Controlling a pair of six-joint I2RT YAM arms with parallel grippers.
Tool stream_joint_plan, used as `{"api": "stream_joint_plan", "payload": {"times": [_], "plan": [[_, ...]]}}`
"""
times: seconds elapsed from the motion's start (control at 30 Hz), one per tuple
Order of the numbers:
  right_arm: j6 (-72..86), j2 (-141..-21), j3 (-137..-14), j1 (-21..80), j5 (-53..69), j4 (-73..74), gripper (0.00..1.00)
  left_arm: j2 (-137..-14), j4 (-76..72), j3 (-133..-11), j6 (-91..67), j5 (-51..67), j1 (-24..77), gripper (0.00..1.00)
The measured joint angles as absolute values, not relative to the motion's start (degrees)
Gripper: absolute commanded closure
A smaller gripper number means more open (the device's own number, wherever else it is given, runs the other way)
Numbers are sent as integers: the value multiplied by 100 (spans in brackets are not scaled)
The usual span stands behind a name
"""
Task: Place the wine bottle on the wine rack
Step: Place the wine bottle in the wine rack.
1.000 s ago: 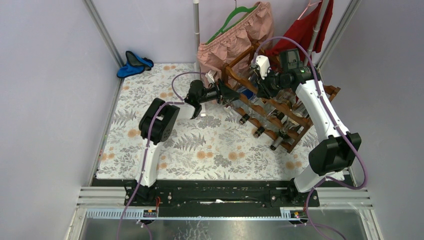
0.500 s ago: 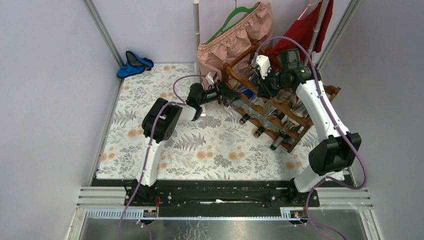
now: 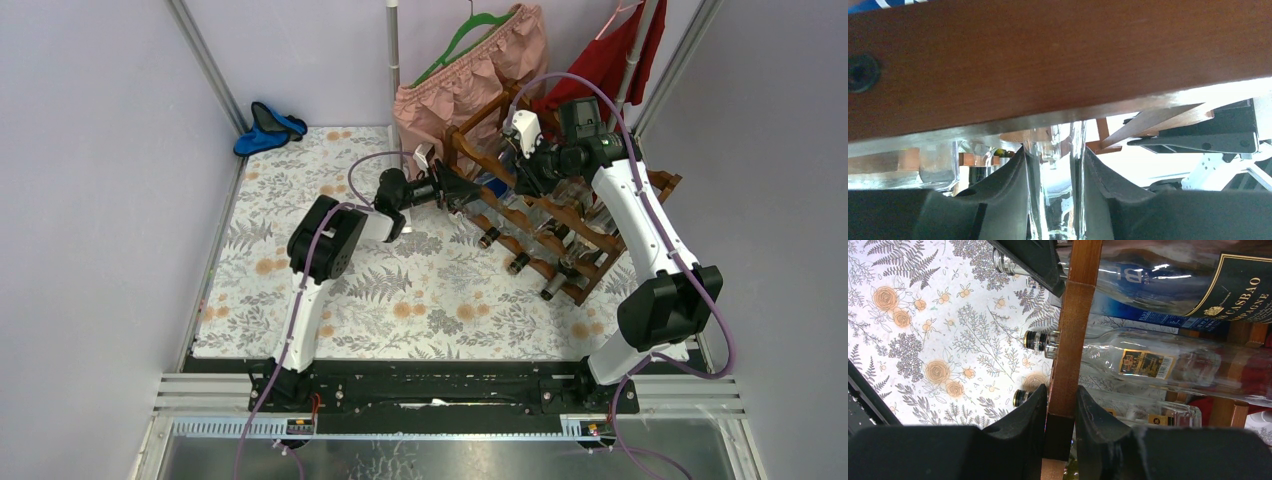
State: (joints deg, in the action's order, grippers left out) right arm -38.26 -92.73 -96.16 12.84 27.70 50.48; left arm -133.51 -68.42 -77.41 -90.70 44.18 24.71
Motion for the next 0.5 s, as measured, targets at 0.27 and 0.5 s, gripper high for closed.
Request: {"api": "stream_joint_plan", "payload": {"times": [0.27, 0.5], "plan": [[-3828, -9273, -9616, 1284, 2770, 5048, 90, -13388, -7063, -7743, -9194, 4412, 2477, 100], [-3828, -9273, -9614, 1284, 2768, 5043, 90, -13386, -6938, -7771, -9120, 4414, 2486, 100]]}}
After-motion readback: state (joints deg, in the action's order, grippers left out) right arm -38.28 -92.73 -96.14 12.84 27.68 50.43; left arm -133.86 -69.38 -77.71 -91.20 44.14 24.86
